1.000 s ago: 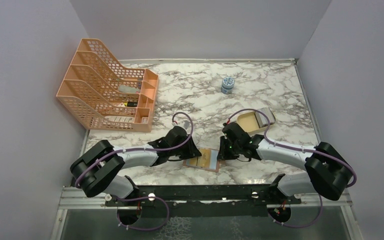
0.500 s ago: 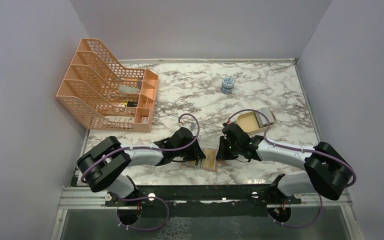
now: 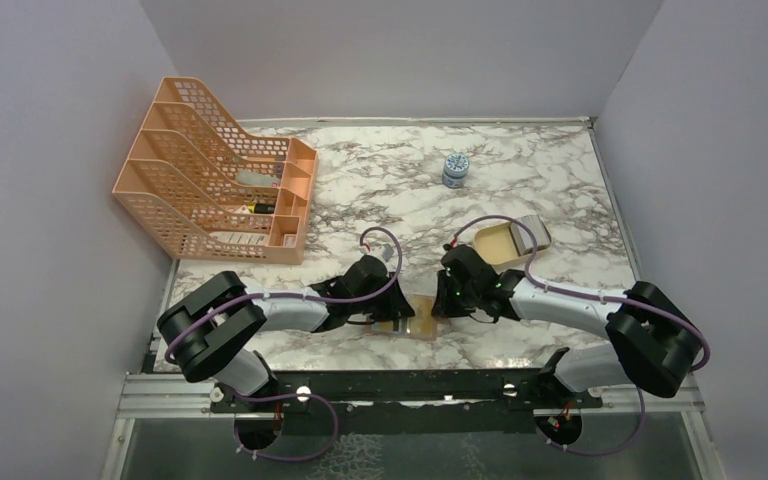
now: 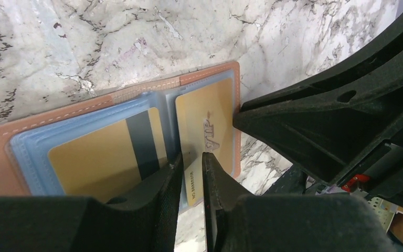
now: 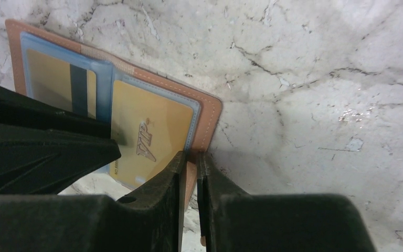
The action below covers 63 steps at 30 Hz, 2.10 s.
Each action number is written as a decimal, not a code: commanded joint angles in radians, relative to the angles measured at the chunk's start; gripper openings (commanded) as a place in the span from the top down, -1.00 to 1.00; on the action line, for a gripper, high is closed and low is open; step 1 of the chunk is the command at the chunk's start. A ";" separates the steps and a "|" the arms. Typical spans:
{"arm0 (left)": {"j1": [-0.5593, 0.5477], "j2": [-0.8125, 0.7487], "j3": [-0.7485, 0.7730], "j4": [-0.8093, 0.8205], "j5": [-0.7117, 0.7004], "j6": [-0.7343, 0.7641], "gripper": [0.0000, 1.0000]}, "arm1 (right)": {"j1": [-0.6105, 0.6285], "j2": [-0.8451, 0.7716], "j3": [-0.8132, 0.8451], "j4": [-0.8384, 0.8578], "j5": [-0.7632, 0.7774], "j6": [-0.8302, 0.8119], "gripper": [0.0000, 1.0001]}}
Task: Put the credit cards into the card holder
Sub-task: Insert the credit card into the card holder, then turn over the card slot in the card holder.
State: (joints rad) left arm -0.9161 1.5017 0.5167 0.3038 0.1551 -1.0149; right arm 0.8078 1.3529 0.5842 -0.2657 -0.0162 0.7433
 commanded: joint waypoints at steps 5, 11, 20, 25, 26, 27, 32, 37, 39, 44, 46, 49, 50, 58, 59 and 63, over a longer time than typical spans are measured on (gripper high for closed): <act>-0.007 -0.038 0.016 0.046 -0.028 0.007 0.39 | 0.007 0.000 0.069 -0.055 0.117 -0.037 0.63; -0.005 -0.078 0.027 -0.031 -0.067 0.020 0.17 | 0.006 -0.080 0.080 -0.106 0.079 -0.019 0.59; 0.039 -0.222 0.038 -0.218 -0.147 0.077 0.01 | 0.028 -0.118 0.114 -0.090 0.000 0.029 0.55; 0.098 -0.303 -0.012 -0.235 -0.121 0.082 -0.05 | 0.061 -0.074 0.133 -0.032 -0.033 0.072 0.52; 0.109 -0.322 -0.030 -0.223 -0.109 0.077 -0.07 | 0.069 -0.062 0.136 -0.018 -0.037 0.081 0.52; 0.117 -0.339 -0.048 -0.210 -0.098 0.069 -0.09 | 0.078 -0.050 0.139 -0.006 -0.040 0.091 0.51; 0.171 -0.396 -0.105 -0.220 -0.068 0.061 -0.10 | 0.113 0.025 0.161 0.037 -0.048 0.117 0.51; 0.209 -0.425 -0.155 -0.200 -0.020 0.052 -0.10 | 0.127 0.081 0.182 0.057 -0.045 0.122 0.51; 0.216 -0.436 -0.172 -0.187 -0.009 0.047 -0.10 | 0.129 0.099 0.185 0.071 -0.051 0.120 0.51; 0.223 -0.446 -0.209 -0.122 0.036 0.019 -0.10 | 0.130 0.140 0.200 0.091 -0.071 0.120 0.52; 0.225 -0.443 -0.225 -0.092 0.052 0.007 -0.10 | 0.132 0.153 0.201 0.098 -0.071 0.120 0.53; 0.224 -0.435 -0.233 -0.069 0.066 -0.002 -0.10 | 0.133 0.173 0.203 0.107 -0.078 0.119 0.53; 0.224 -0.432 -0.234 -0.067 0.069 -0.003 -0.10 | 0.132 0.179 0.204 0.110 -0.082 0.119 0.54; 0.224 -0.402 -0.252 0.000 0.102 -0.030 -0.10 | 0.134 0.227 0.181 0.107 -0.057 0.118 0.67; 0.224 -0.399 -0.252 0.000 0.103 -0.030 -0.10 | 0.134 0.232 0.175 0.106 -0.055 0.119 0.69; 0.224 -0.391 -0.252 0.007 0.103 -0.030 -0.10 | 0.134 0.240 0.148 0.120 -0.054 0.125 0.77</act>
State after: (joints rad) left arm -0.6949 1.1011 0.2771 0.2626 0.2264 -1.0370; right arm 0.9344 1.5753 0.7593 -0.1780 -0.0795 0.8600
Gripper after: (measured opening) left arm 0.551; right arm 0.131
